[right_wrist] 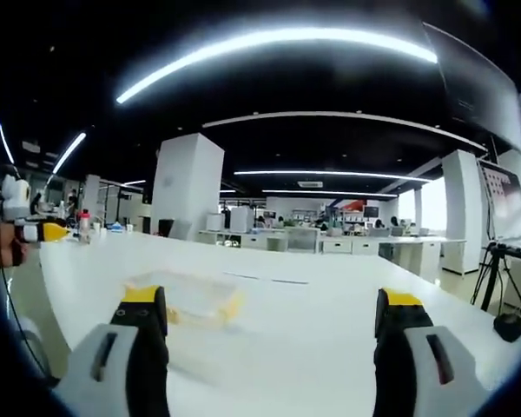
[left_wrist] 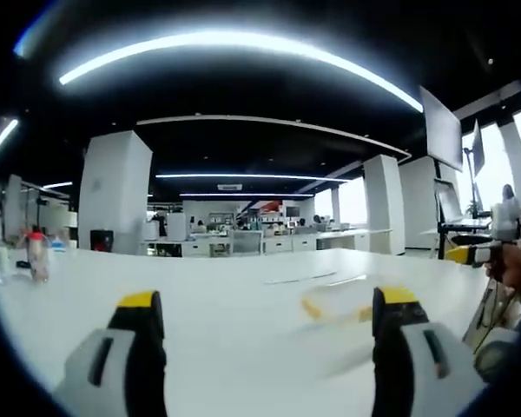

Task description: Snap each plastic latch of the storage box into its locked position after aligning the lid with the box until every specified latch is closed and the lid sits flush.

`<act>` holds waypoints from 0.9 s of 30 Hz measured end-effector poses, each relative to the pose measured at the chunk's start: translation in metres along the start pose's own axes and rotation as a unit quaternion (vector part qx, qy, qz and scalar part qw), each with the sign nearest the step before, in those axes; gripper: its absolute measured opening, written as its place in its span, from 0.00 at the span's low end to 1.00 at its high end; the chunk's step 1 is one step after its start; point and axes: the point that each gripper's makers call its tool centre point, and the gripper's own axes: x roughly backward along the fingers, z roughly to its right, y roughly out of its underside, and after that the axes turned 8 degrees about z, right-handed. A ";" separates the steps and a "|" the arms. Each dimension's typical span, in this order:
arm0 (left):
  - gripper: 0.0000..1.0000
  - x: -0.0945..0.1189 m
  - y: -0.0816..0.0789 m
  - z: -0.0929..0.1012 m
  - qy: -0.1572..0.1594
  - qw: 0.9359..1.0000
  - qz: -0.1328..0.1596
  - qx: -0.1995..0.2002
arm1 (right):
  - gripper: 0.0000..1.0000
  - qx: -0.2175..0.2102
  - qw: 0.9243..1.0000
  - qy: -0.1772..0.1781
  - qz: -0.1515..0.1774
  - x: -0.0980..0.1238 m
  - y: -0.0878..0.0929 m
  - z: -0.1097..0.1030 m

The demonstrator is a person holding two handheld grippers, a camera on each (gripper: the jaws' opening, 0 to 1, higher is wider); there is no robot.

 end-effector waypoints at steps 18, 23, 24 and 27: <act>1.00 0.001 0.003 0.006 0.007 1.000 0.003 0.014 | 1.00 0.014 1.000 0.009 0.007 0.001 -0.005 0.009; 1.00 0.001 0.004 0.006 0.004 1.000 0.005 0.016 | 1.00 0.012 1.000 0.008 0.007 0.001 -0.005 0.007; 1.00 0.001 0.005 0.006 0.004 1.000 0.002 0.014 | 1.00 0.012 1.000 0.008 0.005 0.001 -0.005 0.006; 1.00 0.002 0.009 0.004 -0.001 1.000 0.000 0.015 | 1.00 0.007 1.000 0.010 0.003 0.002 -0.003 0.005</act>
